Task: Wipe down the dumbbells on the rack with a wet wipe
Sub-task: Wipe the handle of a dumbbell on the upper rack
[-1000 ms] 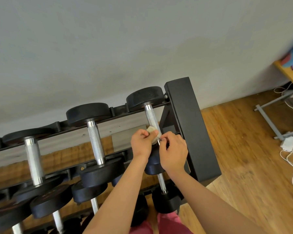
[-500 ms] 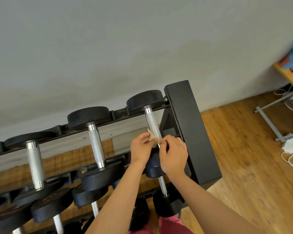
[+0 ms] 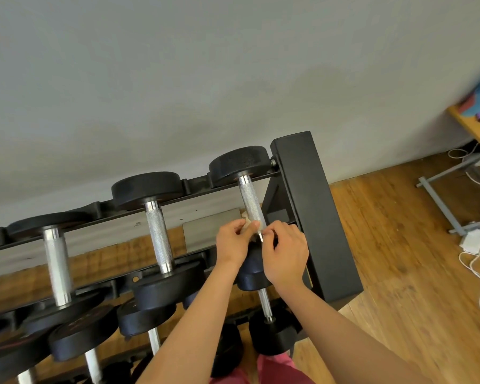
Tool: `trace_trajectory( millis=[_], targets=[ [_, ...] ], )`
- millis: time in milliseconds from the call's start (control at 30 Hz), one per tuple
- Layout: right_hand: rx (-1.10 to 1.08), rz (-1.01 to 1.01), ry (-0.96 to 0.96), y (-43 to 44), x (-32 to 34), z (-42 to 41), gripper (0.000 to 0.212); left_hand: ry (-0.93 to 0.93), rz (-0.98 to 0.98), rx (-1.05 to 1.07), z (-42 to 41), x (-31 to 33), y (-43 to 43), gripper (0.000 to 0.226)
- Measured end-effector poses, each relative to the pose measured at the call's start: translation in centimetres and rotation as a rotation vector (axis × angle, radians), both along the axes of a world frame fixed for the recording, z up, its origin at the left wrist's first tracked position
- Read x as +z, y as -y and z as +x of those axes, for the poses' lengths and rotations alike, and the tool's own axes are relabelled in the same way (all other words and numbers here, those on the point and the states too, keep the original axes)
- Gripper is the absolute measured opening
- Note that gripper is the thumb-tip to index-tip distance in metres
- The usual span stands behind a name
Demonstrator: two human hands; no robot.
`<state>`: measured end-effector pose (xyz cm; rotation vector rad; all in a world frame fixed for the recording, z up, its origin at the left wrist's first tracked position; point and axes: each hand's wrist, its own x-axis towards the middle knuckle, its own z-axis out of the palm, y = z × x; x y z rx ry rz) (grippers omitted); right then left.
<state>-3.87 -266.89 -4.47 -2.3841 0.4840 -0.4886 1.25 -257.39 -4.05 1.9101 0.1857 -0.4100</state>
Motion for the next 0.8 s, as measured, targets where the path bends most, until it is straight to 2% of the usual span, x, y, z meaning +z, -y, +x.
trace_trajectory(
  millis=[100, 233, 400, 500, 800],
  targets=[
    [0.002, 0.006, 0.0, 0.0, 0.0, 0.1, 0.031, -0.001, -0.001, 0.011, 0.7, 0.3, 0.3, 0.037],
    [0.003, 0.016, 0.003, 0.0, 0.0, 0.0, 0.032, 0.07, 0.023, 0.099, 0.5, -0.1, 0.1, 0.031],
    [0.003, 0.004, 0.005, 0.1, -0.2, 0.1, 0.031, -0.009, -0.066, 0.089, 1.3, 0.6, 1.0, 0.039],
    [0.001, -0.005, 0.004, 0.1, -0.2, 0.0, 0.031, 0.013, -0.031, 0.121, 0.6, 0.3, 0.8, 0.03],
    [0.007, 0.003, 0.015, 0.1, 0.0, 0.0, 0.031, 0.089, -0.012, 0.191, 1.3, 0.8, 1.6, 0.033]
  ],
)
